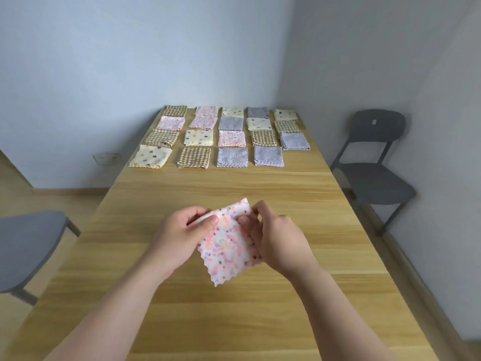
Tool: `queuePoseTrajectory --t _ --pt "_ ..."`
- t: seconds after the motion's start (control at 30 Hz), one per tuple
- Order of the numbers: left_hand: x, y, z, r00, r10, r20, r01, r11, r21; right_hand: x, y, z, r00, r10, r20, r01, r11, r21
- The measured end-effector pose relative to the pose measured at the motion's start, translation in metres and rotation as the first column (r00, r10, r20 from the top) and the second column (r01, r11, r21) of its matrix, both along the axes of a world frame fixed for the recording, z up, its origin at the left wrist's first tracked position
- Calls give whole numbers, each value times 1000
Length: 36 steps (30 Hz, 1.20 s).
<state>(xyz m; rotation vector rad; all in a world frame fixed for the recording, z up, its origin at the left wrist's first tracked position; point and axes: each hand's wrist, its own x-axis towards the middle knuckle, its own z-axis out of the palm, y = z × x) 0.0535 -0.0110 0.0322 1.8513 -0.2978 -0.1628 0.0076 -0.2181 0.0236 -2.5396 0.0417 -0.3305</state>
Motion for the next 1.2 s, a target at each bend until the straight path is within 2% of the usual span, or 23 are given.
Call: queuePoseTrajectory --t 0.17,0.23,0.33,0.43,0.57,0.7,0.83,0.97,1.03,1.1,1.2 --pt "7 4 112 1000 -5 21 3 996 86 -6 1 107 994 -29 -105 44 990 136" --pt "11 10 146 998 -46 -37 49 995 86 -9 6 145 986 -60 -154 86 981 171" --pt "22 22 179 988 -109 -108 119 989 83 -12 17 182 969 -127 -212 149 985 89" --pt "33 29 193 976 -190 -109 198 978 66 -9 26 190 962 -211 -177 210 977 -22" --pt "46 34 202 927 -336 -167 352 933 79 -5 33 189 964 -220 -150 227 973 29" --pt "57 27 203 818 -482 -313 540 831 135 -13 29 183 968 -161 -194 166 986 9" --pt "55 8 199 782 -524 -337 605 769 208 -13 16 180 970 -94 -224 117 989 95" --pt "52 -1 195 844 -487 -225 534 801 270 -6 4 180 968 -20 -249 91 956 279" --pt "54 2 192 896 -397 -200 442 848 293 1 1 173 954 40 -298 128 842 524" --pt "56 12 190 935 -308 -177 349 893 284 9 6 165 930 123 -347 190 646 739" --pt "57 30 192 971 -195 -138 227 934 276 23 31 153 900 234 -367 284 324 903"
